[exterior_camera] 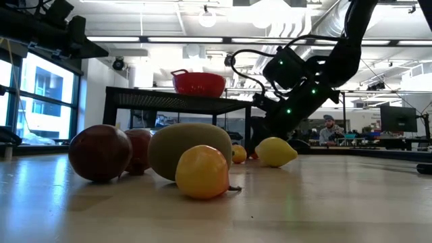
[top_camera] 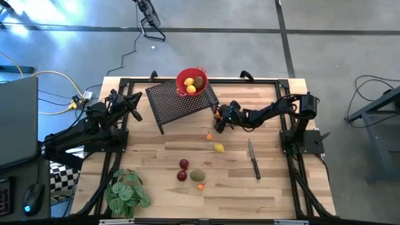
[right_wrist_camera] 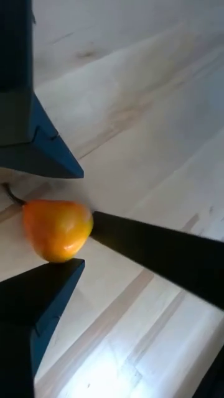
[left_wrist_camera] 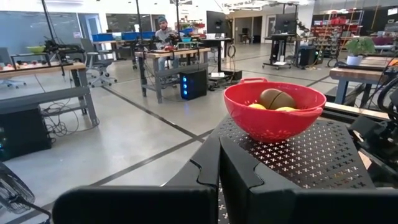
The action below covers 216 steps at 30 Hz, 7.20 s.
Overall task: Pick & Place Fruit
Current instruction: Put the top pear into the red strainer bowl on the shelf
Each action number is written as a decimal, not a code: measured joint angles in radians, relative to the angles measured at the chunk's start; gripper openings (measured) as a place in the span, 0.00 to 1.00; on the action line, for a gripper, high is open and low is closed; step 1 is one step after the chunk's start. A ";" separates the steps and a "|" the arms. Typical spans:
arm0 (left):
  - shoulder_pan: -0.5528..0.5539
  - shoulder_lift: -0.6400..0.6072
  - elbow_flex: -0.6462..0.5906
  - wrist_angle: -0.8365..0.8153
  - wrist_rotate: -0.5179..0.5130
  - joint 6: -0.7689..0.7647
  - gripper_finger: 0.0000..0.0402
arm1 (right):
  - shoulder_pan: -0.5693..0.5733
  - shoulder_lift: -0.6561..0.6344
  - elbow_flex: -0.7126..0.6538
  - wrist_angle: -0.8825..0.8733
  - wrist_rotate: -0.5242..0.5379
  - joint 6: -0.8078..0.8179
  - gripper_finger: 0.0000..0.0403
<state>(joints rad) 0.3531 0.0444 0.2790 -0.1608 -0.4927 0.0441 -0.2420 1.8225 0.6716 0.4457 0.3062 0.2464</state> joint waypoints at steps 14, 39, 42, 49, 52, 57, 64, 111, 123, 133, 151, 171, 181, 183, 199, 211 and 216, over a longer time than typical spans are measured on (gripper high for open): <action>0.000 0.000 0.000 0.000 0.001 0.000 0.00 | 0.000 -0.003 0.000 -0.014 -0.052 -0.008 0.33; 0.000 0.000 0.000 0.000 0.005 0.000 0.00 | 0.020 -0.204 0.001 -0.044 -0.202 -0.015 0.31; 0.000 0.000 0.000 0.000 0.004 0.000 0.00 | 0.036 -0.268 0.001 -0.057 -0.185 -0.015 0.31; 0.000 0.000 0.000 0.000 0.005 -0.001 0.00 | 0.074 -0.383 0.001 -0.058 -0.091 -0.030 0.31; 0.000 0.000 0.000 0.000 0.005 -0.002 0.00 | 0.081 -0.405 0.008 -0.049 -0.049 -0.055 0.31; 0.000 0.000 0.000 0.000 0.006 -0.007 0.00 | 0.071 -0.407 0.072 -0.049 -0.046 -0.107 0.31; 0.000 0.000 0.000 0.000 0.006 -0.008 0.00 | 0.035 -0.407 0.180 -0.050 -0.050 -0.192 0.30; 0.000 0.000 0.000 0.000 0.006 -0.008 0.00 | -0.166 0.063 0.812 -0.400 -0.252 -0.357 0.30; 0.000 0.000 0.000 0.000 0.005 -0.008 0.00 | -0.166 0.063 0.811 -0.417 -0.257 -0.360 0.31; 0.000 0.000 0.000 -0.009 0.005 -0.008 0.00 | -0.164 0.063 0.811 -0.436 -0.261 -0.372 0.33; 0.000 0.000 0.000 -0.015 0.005 -0.009 0.00 | -0.163 0.062 0.811 -0.435 -0.265 -0.425 0.46; 0.000 0.000 0.000 -0.016 0.005 -0.009 0.00 | -0.119 -0.165 0.811 -0.749 -0.253 -0.461 0.39; 0.000 0.000 0.000 -0.017 0.005 -0.008 0.00 | -0.123 -0.200 0.811 -0.889 -0.228 -0.388 0.25; 0.000 0.000 0.000 -0.017 0.005 -0.009 0.00 | -0.127 -0.200 0.804 -0.886 -0.242 -0.377 0.22; 0.000 0.000 0.000 -0.017 0.005 -0.026 0.00 | -0.109 -0.210 0.626 -0.697 -0.205 -0.320 0.01; 0.000 0.000 0.000 -0.022 0.005 -0.025 0.00 | -0.098 -0.415 0.374 -0.595 -0.159 -0.206 0.00; 0.000 0.000 0.000 -0.022 0.005 -0.023 0.00 | -0.096 -0.539 0.246 -0.589 -0.184 -0.126 0.00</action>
<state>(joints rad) 0.3534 0.0444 0.2790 -0.1825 -0.4873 0.0212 -0.3378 1.2834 0.9173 -0.1433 0.1222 0.1202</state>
